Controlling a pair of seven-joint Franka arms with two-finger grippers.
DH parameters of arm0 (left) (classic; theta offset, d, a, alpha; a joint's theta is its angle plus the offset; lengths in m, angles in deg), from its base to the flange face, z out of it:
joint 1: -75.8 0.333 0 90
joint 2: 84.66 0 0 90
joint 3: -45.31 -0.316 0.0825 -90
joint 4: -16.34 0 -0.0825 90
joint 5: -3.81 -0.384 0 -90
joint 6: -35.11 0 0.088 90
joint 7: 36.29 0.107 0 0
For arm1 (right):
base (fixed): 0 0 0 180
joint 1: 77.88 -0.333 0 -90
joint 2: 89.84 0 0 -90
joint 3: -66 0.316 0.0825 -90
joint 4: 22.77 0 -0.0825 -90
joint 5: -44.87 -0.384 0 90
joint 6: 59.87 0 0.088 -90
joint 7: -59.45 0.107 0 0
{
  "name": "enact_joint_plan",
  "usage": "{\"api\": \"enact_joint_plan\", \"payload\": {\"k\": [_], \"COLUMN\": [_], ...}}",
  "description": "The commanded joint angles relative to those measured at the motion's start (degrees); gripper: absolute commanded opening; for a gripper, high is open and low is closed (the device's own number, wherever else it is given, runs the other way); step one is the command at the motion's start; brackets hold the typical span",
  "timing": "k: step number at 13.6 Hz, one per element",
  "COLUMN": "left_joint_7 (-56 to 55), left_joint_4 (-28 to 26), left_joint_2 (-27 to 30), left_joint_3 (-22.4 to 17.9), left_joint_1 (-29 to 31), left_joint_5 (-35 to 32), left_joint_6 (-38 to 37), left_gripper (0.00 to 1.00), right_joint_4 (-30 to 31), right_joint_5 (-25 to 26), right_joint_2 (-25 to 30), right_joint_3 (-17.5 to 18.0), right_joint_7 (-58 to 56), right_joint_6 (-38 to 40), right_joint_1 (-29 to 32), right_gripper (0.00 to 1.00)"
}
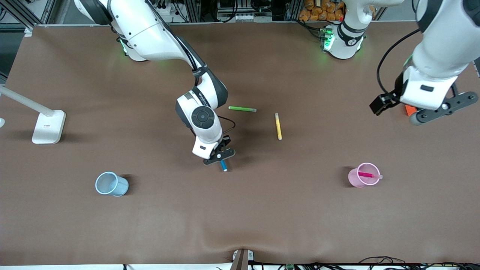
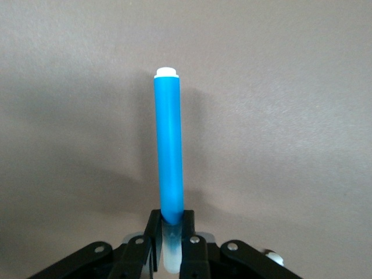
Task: Place pink and blue markers in matching cups
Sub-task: 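Lift the blue marker with the right gripper while the left gripper withdraws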
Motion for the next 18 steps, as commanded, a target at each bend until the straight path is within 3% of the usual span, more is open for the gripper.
{"api": "enact_joint_plan", "payload": {"k": [1,8,18], "left_joint_7": [4.9,19.0,21.3], "left_joint_4": [0.2,-0.5,-5.6], "left_joint_2": [2.4,6.9,12.2], "left_joint_3": [0.1,-0.2,-0.2], "left_joint_1": [3.3,9.8,10.9], "left_joint_5": [4.1,10.2,13.1], "left_joint_6": [-0.8,-5.4,-8.8], "left_gripper": [1.00,1.00,1.00], "right_joint_4": [-0.3,-1.3,-1.2], "right_joint_5": [-0.1,-0.4,-0.4], "right_joint_2": [1.4,4.2,10.7], "right_joint_3": [0.3,-1.2,-1.1], "right_joint_7": [1.9,6.7,7.6], "right_joint_6": [3.7,8.9,23.5], "right_joint_1": [1.0,3.7,13.5], "right_gripper": [0.00,0.00,0.00]}}
